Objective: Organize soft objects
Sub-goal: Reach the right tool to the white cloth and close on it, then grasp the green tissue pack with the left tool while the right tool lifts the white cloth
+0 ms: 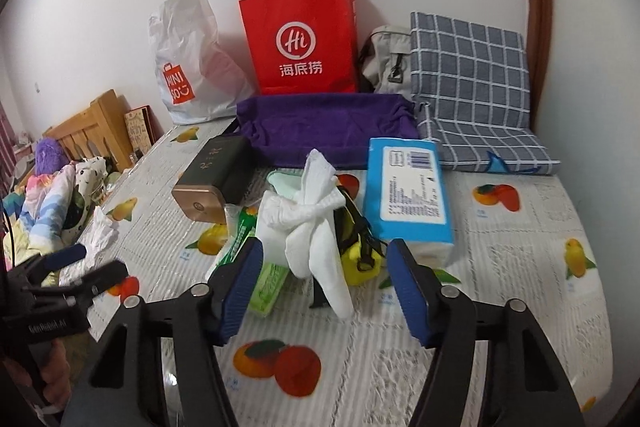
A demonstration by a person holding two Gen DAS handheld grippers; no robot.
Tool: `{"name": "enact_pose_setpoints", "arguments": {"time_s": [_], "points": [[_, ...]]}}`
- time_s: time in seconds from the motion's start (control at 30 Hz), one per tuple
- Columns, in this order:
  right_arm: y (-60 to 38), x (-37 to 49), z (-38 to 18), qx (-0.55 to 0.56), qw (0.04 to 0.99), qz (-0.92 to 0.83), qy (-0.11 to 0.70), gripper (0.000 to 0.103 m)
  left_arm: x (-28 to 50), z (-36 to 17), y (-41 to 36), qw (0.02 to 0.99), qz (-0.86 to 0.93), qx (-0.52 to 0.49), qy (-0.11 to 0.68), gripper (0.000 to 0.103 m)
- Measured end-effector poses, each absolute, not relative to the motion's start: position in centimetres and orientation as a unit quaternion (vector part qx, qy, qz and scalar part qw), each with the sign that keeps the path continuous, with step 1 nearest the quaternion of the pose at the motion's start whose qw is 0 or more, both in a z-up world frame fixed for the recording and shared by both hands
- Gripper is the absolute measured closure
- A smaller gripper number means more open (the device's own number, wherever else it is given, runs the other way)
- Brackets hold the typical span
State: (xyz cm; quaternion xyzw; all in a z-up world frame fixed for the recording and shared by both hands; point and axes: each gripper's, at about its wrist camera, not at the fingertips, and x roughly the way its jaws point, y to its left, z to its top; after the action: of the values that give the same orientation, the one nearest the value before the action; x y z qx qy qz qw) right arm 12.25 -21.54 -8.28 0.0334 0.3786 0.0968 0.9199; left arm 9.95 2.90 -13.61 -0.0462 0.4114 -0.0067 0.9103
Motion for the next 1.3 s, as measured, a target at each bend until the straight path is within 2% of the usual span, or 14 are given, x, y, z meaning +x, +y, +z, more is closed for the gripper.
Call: {"name": "enact_pose_setpoints", "arguments": {"time_s": [0.17, 0.53, 0.57, 0.63, 0.67, 0.8, 1.07, 1.3], "points": [[-21.0, 14.8, -9.5, 0.027, 0.918, 0.096, 0.383, 0.046, 11.1, -15.0, 3.3, 0.905, -0.012, -0.048, 0.423, 0.003], [-20.6, 19.6, -12.0, 0.048, 0.906, 0.101, 0.409, 0.046, 13.2, -17.0, 4.1, 0.897, -0.015, -0.060, 0.438, 0.003], [-20.4, 20.0, -12.1, 0.050, 0.905, 0.107, 0.409, 0.049, 13.3, -17.0, 4.2, 0.897, -0.015, -0.061, 0.438, 0.003], [-19.9, 20.5, -12.3, 0.042, 0.904, 0.116, 0.410, 0.069, 13.7, -17.2, 4.2, 0.895, -0.015, -0.062, 0.441, 0.003], [-19.6, 20.6, -12.5, 0.034, 0.902, 0.122, 0.413, 0.088, 13.8, -17.2, 4.1, 0.895, -0.015, -0.061, 0.442, 0.003], [-19.1, 20.1, -12.2, 0.023, 0.907, 0.136, 0.397, 0.098, 14.0, -17.6, 4.0, 0.893, -0.014, -0.059, 0.447, 0.003], [-20.6, 16.4, -8.3, 0.067, 0.921, 0.173, 0.341, 0.098, 13.5, -17.3, 3.4, 0.892, -0.013, -0.057, 0.449, 0.003], [-23.1, 13.2, -7.4, 0.079, 0.921, 0.171, 0.342, 0.098, 12.6, -16.6, 2.2, 0.894, -0.025, -0.055, 0.444, 0.003]]}}
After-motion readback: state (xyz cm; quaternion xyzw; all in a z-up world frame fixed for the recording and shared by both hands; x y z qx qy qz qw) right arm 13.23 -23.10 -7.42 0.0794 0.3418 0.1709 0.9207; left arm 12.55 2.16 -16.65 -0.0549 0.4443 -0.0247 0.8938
